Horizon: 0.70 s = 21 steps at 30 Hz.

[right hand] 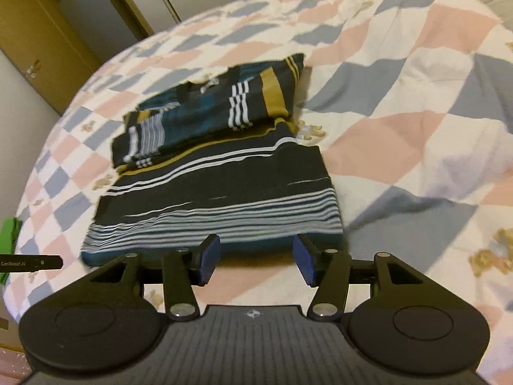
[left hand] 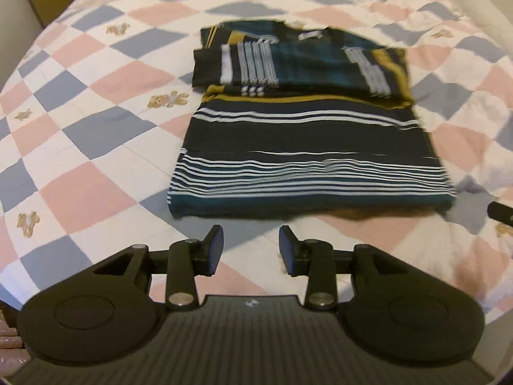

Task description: Fold clothes

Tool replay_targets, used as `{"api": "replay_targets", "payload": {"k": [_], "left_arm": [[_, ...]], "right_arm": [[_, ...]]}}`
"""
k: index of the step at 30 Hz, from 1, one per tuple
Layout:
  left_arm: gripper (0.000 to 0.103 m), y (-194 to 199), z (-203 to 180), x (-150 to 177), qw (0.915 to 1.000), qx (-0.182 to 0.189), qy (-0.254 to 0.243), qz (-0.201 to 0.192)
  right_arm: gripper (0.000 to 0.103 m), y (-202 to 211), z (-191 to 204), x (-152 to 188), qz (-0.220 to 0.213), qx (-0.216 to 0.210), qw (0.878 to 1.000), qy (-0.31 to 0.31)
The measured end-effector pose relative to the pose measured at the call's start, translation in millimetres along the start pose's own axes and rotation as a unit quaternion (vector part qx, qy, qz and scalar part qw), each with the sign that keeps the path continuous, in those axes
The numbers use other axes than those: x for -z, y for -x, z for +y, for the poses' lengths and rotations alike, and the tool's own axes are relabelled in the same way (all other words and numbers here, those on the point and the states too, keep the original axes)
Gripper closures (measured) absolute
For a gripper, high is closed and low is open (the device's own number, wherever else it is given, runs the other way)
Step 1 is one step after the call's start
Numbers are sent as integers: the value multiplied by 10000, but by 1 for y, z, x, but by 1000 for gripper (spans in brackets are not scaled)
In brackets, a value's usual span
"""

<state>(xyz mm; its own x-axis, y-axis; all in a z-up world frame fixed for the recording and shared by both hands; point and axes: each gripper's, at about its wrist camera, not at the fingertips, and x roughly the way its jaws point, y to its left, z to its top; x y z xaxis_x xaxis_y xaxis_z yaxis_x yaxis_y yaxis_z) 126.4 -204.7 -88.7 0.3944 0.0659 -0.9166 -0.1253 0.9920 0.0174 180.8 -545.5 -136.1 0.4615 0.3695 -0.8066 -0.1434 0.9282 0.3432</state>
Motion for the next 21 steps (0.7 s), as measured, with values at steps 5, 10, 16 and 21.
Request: {"api": "replay_targets", "payload": {"k": [5,10,16,21], "left_arm": [[66,48,-18,22,9993,89,37,-359],[65,86,-32,38,9972,117,25,-739],[64,114,-44,49,9947,174,-92,-1004],[58,124,-45,48,9934,209,-146,-1119]], "right_arm": [[48,56,4,21,-290,-155,9994,124],[43,96,11,28,-607,-224,9974,326],[42,121,18,34,-848,-371,9945,491],[42,134,24,33,-941,-485,9925,611]]}}
